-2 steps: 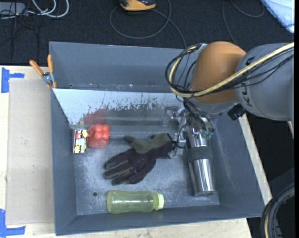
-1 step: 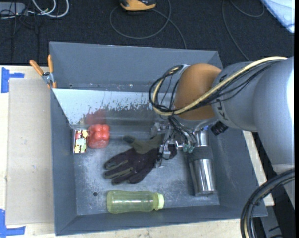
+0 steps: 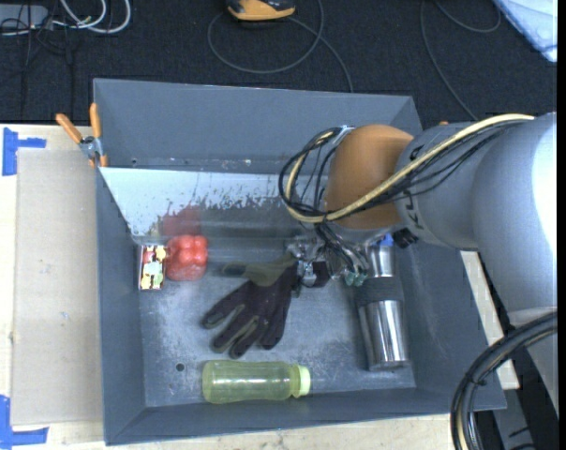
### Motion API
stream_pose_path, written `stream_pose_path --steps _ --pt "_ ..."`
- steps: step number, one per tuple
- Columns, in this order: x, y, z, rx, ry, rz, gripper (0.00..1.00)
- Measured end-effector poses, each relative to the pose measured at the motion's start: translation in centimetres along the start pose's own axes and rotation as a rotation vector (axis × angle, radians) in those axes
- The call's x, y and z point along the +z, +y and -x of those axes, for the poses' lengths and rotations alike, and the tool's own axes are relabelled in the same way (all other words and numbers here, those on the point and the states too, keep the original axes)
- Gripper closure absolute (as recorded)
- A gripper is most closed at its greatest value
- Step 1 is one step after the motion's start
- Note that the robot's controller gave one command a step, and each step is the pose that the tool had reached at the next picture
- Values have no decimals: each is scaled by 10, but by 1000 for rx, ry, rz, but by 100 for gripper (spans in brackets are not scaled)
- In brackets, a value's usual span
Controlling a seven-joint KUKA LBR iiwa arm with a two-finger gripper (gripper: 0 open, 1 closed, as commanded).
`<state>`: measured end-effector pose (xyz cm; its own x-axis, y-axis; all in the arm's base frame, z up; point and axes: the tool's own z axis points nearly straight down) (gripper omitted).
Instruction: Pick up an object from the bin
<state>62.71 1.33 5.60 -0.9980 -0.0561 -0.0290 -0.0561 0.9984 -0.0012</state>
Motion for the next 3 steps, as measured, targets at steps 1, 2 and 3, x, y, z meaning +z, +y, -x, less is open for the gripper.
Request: stream_pose_path --steps 1,2,3 --pt "-8 0 -5 -75 24 2 100" --pt "-11 0 -4 -77 21 2 100" --pt "-48 0 -3 -75 20 2 100"
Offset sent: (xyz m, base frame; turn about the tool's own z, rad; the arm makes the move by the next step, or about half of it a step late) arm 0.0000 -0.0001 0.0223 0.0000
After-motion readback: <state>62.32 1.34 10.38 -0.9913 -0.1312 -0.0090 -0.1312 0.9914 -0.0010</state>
